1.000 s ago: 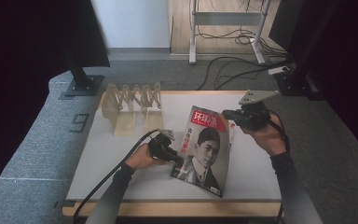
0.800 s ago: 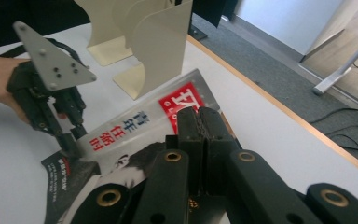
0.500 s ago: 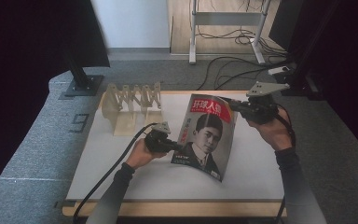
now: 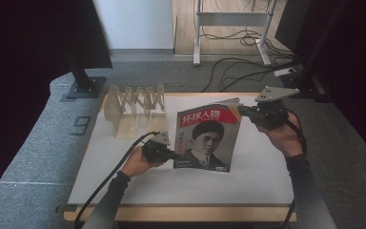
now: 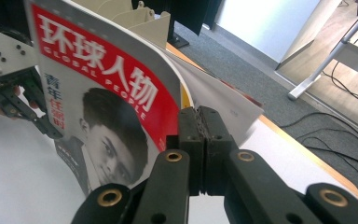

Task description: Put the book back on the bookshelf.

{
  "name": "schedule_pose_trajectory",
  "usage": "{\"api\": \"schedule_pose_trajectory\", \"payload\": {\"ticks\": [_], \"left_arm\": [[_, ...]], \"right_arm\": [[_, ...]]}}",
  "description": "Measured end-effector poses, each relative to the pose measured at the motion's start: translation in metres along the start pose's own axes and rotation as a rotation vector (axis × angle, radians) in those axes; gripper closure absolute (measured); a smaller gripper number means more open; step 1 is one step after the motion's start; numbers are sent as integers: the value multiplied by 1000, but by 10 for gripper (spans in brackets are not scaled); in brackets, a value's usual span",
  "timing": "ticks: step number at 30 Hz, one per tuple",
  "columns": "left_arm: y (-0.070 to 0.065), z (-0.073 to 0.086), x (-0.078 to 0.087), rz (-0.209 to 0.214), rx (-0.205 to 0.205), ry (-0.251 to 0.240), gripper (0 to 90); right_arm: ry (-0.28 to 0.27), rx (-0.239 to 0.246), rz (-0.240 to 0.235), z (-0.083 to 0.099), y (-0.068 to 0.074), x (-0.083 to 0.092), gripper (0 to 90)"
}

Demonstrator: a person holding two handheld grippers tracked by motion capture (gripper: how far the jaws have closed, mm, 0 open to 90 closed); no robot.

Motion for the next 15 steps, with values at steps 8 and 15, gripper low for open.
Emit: {"api": "schedule_pose_trajectory", "payload": {"ticks": [8, 15], "left_arm": [[-2, 3, 0, -22, -30, -23, 877], [-6, 4, 2, -14, -46, -38, 879]], "right_arm": [[-3, 17, -12, 6, 4, 3, 862], [-7, 27, -6, 17, 2, 8, 725]]}}
Point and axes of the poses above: each handheld gripper's, and its own axes: x roughly backward along the jaws, z roughly out of its underside, y roughly to its left, the point moved 10 cm from there along -x, roughly forward along the jaws, and after that the axes turned 15 degrees about -y, right-handed, at the moved point
